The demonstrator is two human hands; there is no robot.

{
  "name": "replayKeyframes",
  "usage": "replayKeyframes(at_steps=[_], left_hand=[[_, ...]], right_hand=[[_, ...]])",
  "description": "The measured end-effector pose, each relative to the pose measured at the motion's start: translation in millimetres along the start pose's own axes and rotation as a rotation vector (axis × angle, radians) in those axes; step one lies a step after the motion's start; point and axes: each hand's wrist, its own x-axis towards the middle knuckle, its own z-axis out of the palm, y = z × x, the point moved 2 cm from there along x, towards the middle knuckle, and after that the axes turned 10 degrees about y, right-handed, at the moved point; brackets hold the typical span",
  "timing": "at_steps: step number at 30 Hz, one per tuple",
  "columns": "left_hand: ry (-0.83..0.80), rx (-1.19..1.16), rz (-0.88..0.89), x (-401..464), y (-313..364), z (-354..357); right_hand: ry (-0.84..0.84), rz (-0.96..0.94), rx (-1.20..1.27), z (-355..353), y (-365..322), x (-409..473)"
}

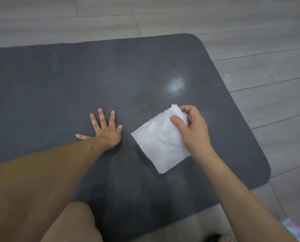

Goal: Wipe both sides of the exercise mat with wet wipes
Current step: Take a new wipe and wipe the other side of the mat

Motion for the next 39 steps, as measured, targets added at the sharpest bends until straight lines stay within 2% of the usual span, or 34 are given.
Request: replayKeyframes(at_steps=[2, 4, 6, 8, 10, 13, 15, 22, 32, 36, 39], left_hand=[[-0.004, -0.001, -0.003, 0, 0, 0], [-0.005, -0.001, -0.001, 0, 0, 0], [0.000, -0.004, 0.007, -1, 0, 1], [0.003, -0.001, 0.003, -1, 0, 0], [-0.001, 0.001, -0.002, -1, 0, 0], [-0.005, 0.003, 0.001, 0, 0, 1], [0.000, 0.003, 0.000, 0, 0, 1], [0.004, 0.002, 0.002, -1, 1, 1], [-0.011, 0.005, 0.004, 3, -2, 1], [-0.017, 0.001, -0.003, 3, -2, 2], [-0.022, -0.001, 0.003, 3, -2, 1]], right_hand=[[-0.043, 0.016, -0.364, 1, 33, 10], [-0.066, -0.091, -0.727, 4, 63, 12], [0.034, -0.291, -0.831, 9, 75, 5], [0.051, -0.529, -0.765, 16, 78, -6], [-0.057, -0.688, -0.724, 24, 86, -21], [-0.269, -0.627, -0.850, 38, 108, -46], [-0.325, -0.580, -0.945, 45, 123, -54], [-0.296, -0.551, -0.977, 53, 130, -39], [-0.258, -0.593, -0.734, 52, 134, -16], [-0.173, -0.662, -0.672, 40, 134, -28], [-0.196, -0.719, -0.643, 36, 134, -49]])
